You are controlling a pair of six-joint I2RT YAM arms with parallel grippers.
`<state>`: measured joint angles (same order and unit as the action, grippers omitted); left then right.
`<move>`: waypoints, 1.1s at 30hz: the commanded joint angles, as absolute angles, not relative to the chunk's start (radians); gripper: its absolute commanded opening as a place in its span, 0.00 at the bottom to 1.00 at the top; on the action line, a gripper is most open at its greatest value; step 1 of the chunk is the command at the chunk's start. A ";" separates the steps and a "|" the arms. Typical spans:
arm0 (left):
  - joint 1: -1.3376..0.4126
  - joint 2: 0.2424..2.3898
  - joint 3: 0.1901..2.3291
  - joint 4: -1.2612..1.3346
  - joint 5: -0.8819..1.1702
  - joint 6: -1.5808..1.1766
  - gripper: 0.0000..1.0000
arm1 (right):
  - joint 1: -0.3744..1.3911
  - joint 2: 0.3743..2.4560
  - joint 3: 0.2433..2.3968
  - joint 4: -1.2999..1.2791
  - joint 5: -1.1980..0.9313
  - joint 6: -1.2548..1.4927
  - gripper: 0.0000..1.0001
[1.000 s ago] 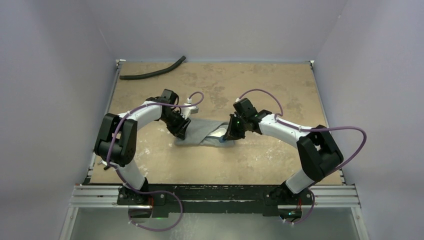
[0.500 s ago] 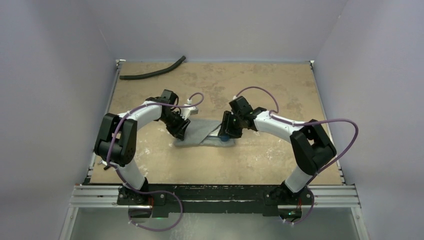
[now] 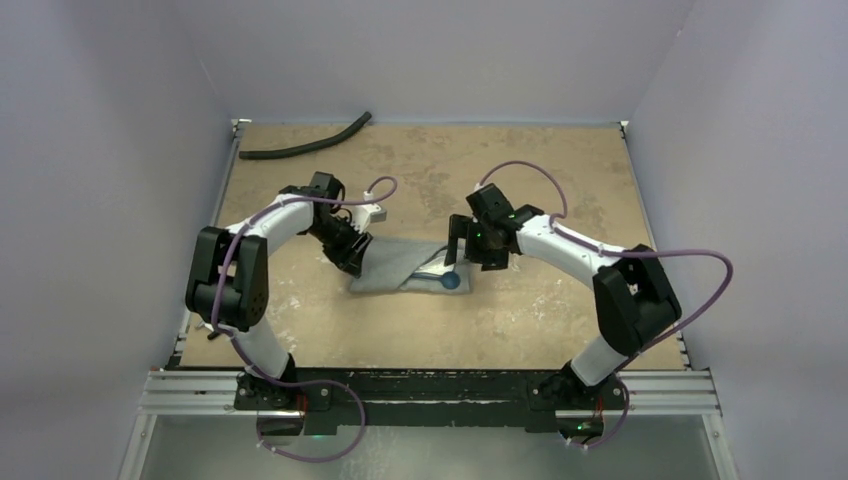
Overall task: Fold the napkin into a case and place the utensils inside
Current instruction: Insert the spoon into the folded napkin, then reset both arms
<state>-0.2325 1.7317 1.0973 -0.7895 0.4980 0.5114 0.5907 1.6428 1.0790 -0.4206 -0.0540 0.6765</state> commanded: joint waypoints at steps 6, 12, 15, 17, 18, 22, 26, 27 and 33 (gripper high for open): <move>-0.149 1.689 1.333 -0.923 0.551 0.516 0.84 | 0.402 1.426 1.122 -0.346 0.102 0.552 0.99; -0.023 1.632 1.226 -0.557 0.601 0.364 0.94 | 0.382 1.286 0.825 0.273 0.570 0.287 0.99; -0.010 1.583 1.050 -0.260 0.524 0.200 0.96 | 0.365 1.265 0.642 0.671 0.703 0.107 0.99; -0.004 1.553 0.917 -0.074 0.556 0.155 0.97 | 0.325 1.269 0.562 0.841 0.721 0.072 0.99; -0.003 1.543 0.829 0.032 0.576 0.135 0.97 | 0.298 1.276 0.539 0.885 0.711 0.103 0.99; -0.001 1.560 0.697 0.289 0.556 0.081 0.98 | 0.231 1.350 0.499 0.952 0.680 0.149 0.99; 0.025 1.572 0.614 0.508 0.494 0.060 0.99 | 0.208 1.426 0.440 1.112 0.696 0.103 0.99; 0.031 1.570 0.588 0.577 0.484 0.054 0.98 | 0.202 1.440 0.420 1.161 0.695 0.099 0.99; 0.034 1.598 0.519 0.755 0.433 0.013 0.99 | 0.168 1.528 0.360 1.364 0.658 0.110 0.99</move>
<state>0.0269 1.5845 0.5388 0.5365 0.4728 0.0631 0.1894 1.4998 0.3851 1.1255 0.6552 0.1181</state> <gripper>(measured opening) 0.984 0.987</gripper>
